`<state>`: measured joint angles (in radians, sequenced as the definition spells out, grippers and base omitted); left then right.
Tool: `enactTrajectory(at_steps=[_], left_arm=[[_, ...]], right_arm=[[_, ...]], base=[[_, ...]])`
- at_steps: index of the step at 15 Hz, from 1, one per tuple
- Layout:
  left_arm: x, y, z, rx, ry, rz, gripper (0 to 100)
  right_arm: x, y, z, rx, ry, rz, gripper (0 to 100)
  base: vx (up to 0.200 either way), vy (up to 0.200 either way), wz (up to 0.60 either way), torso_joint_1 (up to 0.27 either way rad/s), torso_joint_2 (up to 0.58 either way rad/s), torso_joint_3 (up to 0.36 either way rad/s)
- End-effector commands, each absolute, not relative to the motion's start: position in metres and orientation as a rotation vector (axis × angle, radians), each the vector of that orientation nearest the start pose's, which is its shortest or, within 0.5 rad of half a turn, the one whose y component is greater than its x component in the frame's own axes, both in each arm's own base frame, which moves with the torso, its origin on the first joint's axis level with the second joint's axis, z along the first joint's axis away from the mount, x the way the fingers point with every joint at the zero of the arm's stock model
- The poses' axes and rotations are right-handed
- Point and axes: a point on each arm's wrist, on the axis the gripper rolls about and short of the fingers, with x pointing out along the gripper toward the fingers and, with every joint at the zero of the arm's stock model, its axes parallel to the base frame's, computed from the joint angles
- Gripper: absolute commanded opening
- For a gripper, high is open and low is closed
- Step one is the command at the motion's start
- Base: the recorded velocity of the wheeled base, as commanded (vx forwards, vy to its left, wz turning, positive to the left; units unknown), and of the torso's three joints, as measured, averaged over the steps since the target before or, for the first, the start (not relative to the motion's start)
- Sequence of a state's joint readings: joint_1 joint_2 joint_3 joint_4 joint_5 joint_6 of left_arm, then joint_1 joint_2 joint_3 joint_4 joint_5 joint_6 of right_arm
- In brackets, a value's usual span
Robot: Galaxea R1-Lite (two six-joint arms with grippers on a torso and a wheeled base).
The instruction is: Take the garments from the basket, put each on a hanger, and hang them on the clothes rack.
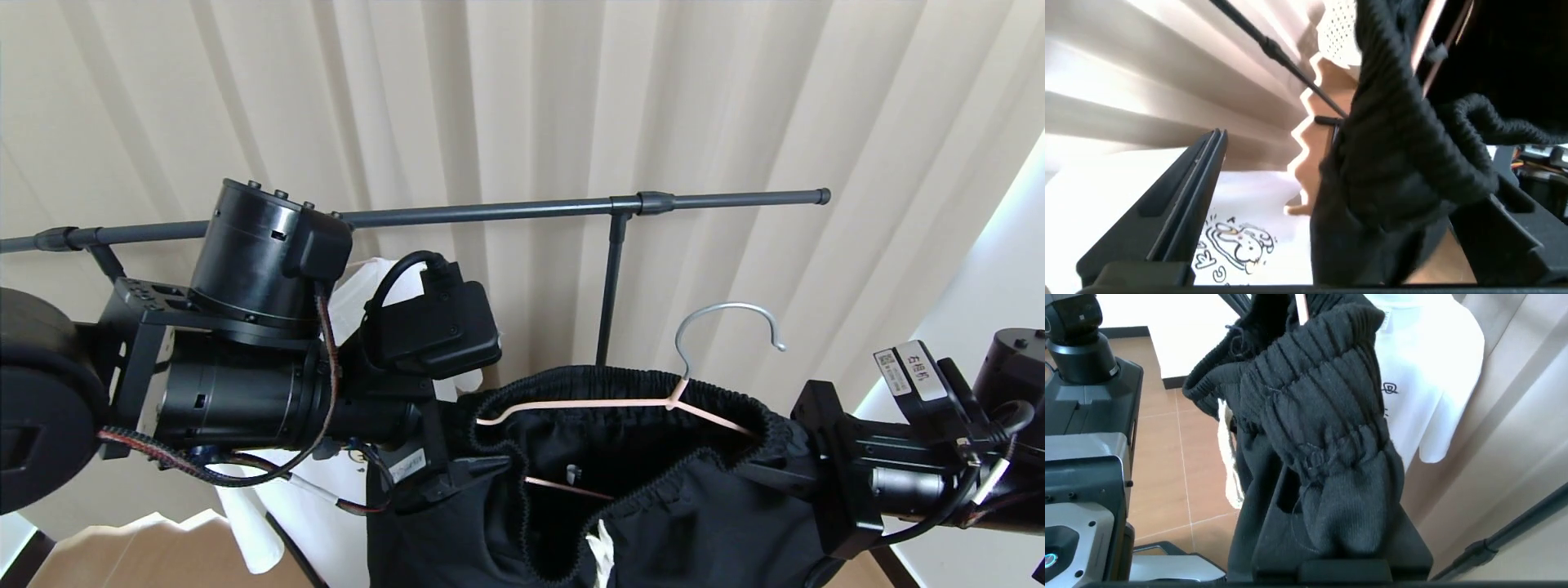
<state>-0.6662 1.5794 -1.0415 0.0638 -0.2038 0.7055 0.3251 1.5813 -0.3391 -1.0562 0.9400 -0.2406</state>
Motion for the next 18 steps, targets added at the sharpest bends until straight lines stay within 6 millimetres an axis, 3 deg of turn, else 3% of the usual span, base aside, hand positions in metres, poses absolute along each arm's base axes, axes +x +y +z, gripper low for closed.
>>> enactTrajectory(at_steps=[1, 5, 9, 18], left_arm=[[0.217, -0.183, 0.209, 0.770, 0.300, -1.044, 100], [0.213, -0.180, 0.217, 0.753, 0.268, -1.039, 100], [0.215, -0.186, 0.207, 0.761, 0.299, -1.061, 100], [0.213, -0.201, 0.205, 0.724, 0.293, -1.116, 100]], right_arm=[[0.204, 0.088, 0.143, -0.149, 0.030, 1.278, 0], [0.204, 0.088, 0.144, -0.151, 0.025, 1.276, 0], [0.200, 0.087, 0.146, -0.148, 0.015, 1.305, 0], [0.203, 0.094, 0.152, -0.152, -0.011, 1.328, 0]], base=[[0.000, 0.000, 0.00, 0.000, 0.00, 0.000], [0.000, 0.000, 0.00, 0.000, 0.00, 0.000], [0.000, 0.000, 0.00, 0.000, 0.00, 0.000], [0.000, 0.000, 0.00, 0.000, 0.00, 0.000]])
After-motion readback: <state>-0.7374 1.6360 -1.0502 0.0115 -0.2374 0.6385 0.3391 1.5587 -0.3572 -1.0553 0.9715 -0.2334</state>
